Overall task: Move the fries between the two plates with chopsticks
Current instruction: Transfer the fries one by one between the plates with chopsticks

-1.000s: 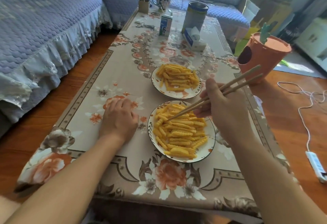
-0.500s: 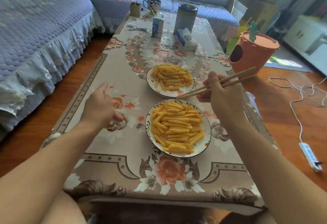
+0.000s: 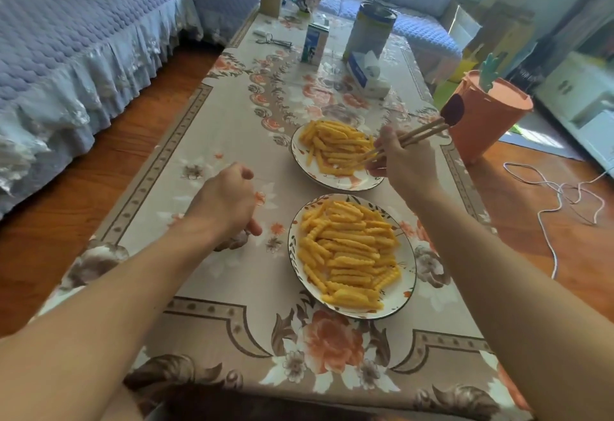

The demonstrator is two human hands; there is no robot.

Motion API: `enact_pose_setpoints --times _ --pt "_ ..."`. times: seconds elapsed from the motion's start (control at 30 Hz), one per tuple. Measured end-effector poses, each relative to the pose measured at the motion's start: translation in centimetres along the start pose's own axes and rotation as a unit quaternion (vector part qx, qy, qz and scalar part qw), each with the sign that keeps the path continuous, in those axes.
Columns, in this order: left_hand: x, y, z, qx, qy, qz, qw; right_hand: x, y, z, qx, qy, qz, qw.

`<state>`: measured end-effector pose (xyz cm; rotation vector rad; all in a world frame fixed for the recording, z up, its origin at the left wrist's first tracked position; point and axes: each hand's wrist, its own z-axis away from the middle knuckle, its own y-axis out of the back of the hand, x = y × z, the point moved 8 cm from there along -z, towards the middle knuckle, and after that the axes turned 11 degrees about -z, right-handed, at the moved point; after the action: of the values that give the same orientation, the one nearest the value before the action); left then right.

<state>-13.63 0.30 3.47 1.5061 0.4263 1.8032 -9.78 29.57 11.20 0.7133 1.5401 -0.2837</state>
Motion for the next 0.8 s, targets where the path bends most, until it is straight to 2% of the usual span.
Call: enact_pose_setpoints --times 0.07,0.27,0.5,0.8 --pt "0.0 0.4 0.0 0.02 0.0 0.02 1.0 -0.2 0.1 0.2 0.012 0.0 0.002 1.0" --pt "0.6 0.3 0.7 0.054 -0.038 -0.033 0.997 -2.9 2.9 3.0 0.03 0.027 -0.035 0.999" --pt "1.9 -0.7 1.8 0.039 -0.07 -0.078 0.994 -4.6 6.0 8.5 -0.024 0.027 -0.041 0.998" --pt "1.1 -0.9 2.2 0.038 -0.026 -0.029 0.999 -3.3 6.3 10.2 -0.037 0.039 -0.034 0.998"
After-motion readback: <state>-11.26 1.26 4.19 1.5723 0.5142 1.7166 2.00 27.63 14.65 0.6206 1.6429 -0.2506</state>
